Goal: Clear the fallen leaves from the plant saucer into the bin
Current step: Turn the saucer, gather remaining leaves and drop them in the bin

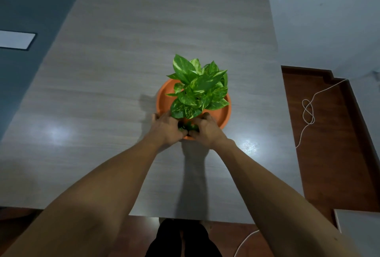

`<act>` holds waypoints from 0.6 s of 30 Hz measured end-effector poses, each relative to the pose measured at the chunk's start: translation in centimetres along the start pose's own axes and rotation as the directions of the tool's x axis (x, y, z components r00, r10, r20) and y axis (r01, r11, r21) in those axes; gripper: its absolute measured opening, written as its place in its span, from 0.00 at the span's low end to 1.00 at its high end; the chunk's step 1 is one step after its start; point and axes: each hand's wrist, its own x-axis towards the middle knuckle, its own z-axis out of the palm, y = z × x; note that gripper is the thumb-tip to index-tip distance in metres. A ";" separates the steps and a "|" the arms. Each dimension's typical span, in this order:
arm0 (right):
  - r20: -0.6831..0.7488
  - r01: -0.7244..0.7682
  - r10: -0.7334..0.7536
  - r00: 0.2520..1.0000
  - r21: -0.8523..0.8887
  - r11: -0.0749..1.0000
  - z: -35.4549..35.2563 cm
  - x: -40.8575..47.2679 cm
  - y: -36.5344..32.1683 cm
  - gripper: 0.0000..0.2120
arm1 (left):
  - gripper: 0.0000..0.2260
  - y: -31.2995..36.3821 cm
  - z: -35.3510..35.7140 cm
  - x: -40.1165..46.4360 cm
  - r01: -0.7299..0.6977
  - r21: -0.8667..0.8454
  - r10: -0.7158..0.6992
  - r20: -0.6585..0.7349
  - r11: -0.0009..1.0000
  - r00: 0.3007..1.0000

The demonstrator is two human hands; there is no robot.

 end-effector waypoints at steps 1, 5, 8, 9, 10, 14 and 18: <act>-0.009 0.005 -0.005 1.000 0.013 1.000 -0.1 0.2 -0.2 0.24 | 0.17 0.0 0.2 0.2 0.013 -0.019 -0.013 -0.014 1.000 1.000; -0.082 0.057 -0.049 0.995 0.097 0.994 -0.2 0.4 -0.5 0.21 | 0.17 0.1 0.7 0.7 0.076 -0.116 -0.077 -0.007 0.990 0.997; -0.126 0.082 -0.066 0.990 0.128 0.988 0.3 0.1 -0.6 0.20 | 0.13 0.3 0.9 0.7 0.097 -0.159 -0.106 -0.045 0.982 0.993; -0.124 0.083 -0.069 0.990 0.108 0.991 0.6 0.0 -0.5 0.19 | 0.11 0.3 1.1 0.7 0.094 -0.163 -0.105 -0.063 0.982 0.992; -0.107 0.080 -0.069 0.992 0.104 0.991 0.9 0.1 -0.4 0.18 | 0.11 0.3 1.2 0.6 0.084 -0.150 -0.096 -0.080 0.985 0.992; -0.025 0.056 -0.052 0.998 0.189 0.980 0.4 0.1 -0.5 0.18 | 0.10 0.7 1.2 0.5 0.014 -0.092 -0.025 -0.111 0.996 0.994; -0.130 0.075 -0.065 0.989 0.074 0.994 0.1 -0.2 -0.7 0.12 | 0.08 0.3 1.4 0.8 -0.020 -0.170 0.004 -0.094 0.985 0.996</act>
